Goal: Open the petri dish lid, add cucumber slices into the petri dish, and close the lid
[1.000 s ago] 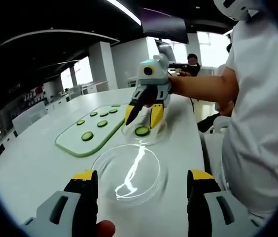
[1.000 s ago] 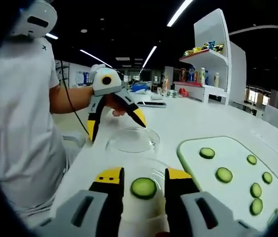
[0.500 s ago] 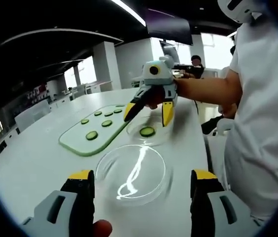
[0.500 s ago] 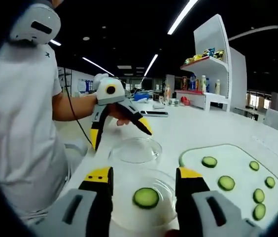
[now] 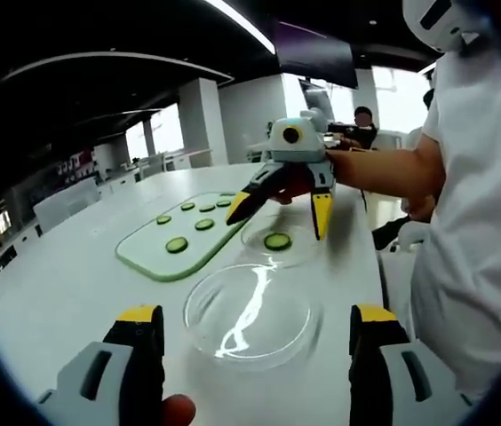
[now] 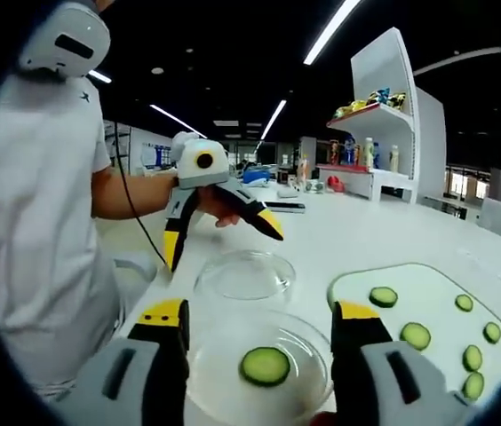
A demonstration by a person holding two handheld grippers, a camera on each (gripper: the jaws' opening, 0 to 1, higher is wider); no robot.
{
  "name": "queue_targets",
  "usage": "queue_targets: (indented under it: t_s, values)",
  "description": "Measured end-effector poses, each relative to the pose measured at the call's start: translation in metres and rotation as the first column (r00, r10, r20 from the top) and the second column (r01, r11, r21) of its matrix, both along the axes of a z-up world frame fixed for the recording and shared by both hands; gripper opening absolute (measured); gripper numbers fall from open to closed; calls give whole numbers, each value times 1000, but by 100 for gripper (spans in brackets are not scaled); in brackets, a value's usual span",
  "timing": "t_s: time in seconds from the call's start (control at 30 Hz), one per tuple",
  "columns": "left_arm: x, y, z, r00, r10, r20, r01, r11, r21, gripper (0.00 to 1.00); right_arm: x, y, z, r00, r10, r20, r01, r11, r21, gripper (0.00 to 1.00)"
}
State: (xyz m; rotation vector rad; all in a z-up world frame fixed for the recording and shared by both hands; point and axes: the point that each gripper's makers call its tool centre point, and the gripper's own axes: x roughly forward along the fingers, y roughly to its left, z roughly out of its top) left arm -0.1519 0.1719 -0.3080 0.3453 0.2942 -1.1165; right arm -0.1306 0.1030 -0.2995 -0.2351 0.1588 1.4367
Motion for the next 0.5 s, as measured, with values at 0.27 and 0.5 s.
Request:
queue_targets:
  t_s: [0.27, 0.5]
  values:
    - [13, 10, 3, 998, 60, 14, -60, 998, -18, 87, -5, 9, -4, 999, 28, 35, -26, 998, -51, 72]
    - [11, 9, -1, 999, 47, 4, -47, 999, -17, 87, -2, 14, -3, 998, 38, 48, -35, 997, -65, 75]
